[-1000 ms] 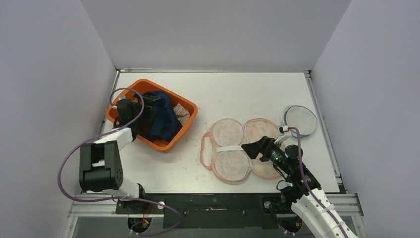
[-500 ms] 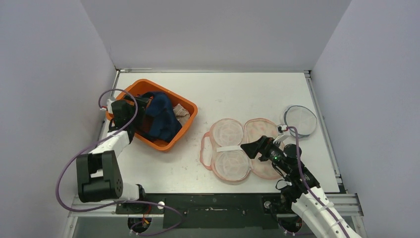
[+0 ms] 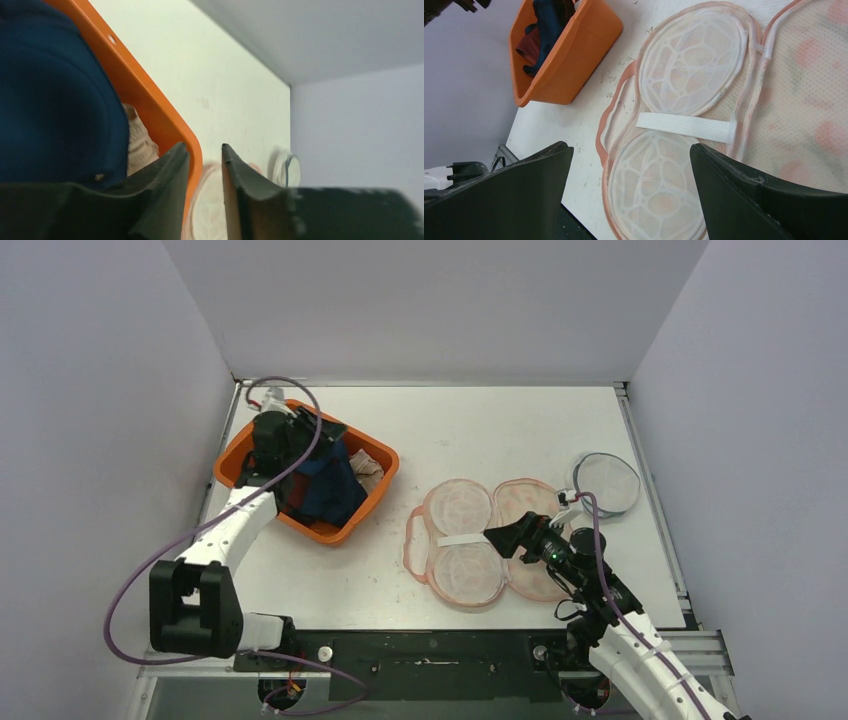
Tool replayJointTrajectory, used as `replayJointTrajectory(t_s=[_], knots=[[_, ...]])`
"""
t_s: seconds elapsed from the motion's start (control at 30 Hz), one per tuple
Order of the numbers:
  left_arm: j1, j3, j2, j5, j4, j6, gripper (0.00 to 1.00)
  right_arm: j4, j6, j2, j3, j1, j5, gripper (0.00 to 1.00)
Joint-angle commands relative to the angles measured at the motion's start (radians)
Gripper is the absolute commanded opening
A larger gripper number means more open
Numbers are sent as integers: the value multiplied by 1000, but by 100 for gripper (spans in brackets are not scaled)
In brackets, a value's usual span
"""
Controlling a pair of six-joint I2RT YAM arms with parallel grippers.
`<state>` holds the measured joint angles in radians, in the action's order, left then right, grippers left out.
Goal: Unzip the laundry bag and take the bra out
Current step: Place the bra in the bin.
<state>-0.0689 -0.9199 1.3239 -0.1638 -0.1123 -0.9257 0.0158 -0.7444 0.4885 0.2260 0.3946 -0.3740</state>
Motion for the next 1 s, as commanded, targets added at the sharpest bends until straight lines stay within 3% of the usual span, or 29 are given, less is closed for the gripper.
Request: replayJointTrajectory(t_s=[0.0,0.33,0.73,0.87,0.97], knots=[[-81,7,67,-92,3,42,23,-31,11,-24,23,8,20,91],[-44,66,180,17,-37,31,11,53,3,-98,28,11,30,91],[7,76,220,50,-31,27,10,167,39,-135,103,14,69,91],[-13,72,151,28,-7,43,15,264,64,-153,172,14,155,90],[-36,67,67,3,41,60,30,328,59,-155,228,13,243,90]])
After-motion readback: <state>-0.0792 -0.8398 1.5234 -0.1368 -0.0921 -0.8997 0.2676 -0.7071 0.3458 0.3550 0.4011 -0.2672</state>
